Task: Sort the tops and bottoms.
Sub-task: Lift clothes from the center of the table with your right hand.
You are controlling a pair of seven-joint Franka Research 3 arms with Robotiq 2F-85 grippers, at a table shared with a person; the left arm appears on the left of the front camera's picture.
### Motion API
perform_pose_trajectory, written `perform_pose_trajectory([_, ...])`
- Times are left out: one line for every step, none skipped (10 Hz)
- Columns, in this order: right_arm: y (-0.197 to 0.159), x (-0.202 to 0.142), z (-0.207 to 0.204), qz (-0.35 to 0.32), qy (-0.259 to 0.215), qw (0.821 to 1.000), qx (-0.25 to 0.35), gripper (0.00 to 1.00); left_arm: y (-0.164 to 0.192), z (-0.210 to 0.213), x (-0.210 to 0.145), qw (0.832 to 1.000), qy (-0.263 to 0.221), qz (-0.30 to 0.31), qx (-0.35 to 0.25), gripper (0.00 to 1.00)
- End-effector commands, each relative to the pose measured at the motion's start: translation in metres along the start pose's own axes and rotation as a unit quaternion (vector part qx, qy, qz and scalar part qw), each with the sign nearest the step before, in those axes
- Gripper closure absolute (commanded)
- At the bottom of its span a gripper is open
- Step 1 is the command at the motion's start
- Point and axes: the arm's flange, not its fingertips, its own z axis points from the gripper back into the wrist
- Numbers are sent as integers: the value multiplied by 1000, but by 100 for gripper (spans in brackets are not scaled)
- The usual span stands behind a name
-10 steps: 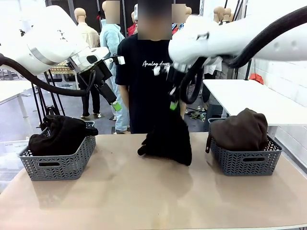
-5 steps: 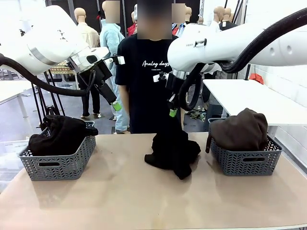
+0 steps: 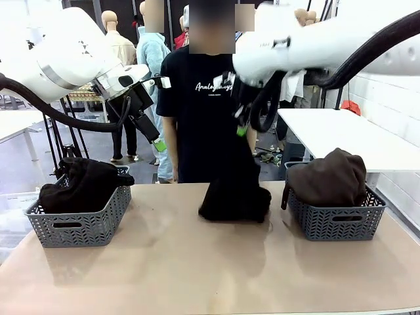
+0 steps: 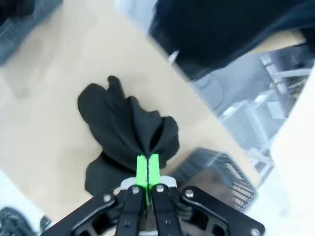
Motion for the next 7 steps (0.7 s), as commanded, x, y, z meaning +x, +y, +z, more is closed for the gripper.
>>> perform_pose_trajectory([-15, 25, 58, -22, -45, 996, -75, 100, 0, 2, -1, 1000, -1, 0, 0, 0])
perform_pose_trajectory([-19, 34, 87, -27, -65, 994, -89, 100, 0, 2, -1, 1000, -1, 0, 0, 0])
perform_pose_trajectory([-23, 40, 110, -30, -83, 991, -103, 100, 0, 2, -1, 1000, -1, 0, 0, 0])
perform_pose_trajectory([-23, 44, 131, -32, -101, 988, -115, 100, 0, 2, -1, 1000, -1, 0, 0, 0])
perform_pose_trajectory([-24, 45, 139, -30, -109, 987, -117, 100, 0, 2, -1, 1000, -1, 0, 0, 0])
perform_pose_trajectory([-24, 44, 138, -27, -107, 988, -106, 100, 0, 2, -1, 1000, -1, 0, 0, 0])
perform_pose_trajectory([-24, 29, 143, -21, -108, 988, -105, 100, 0, 2, -1, 1000, -1, 0, 0, 0])
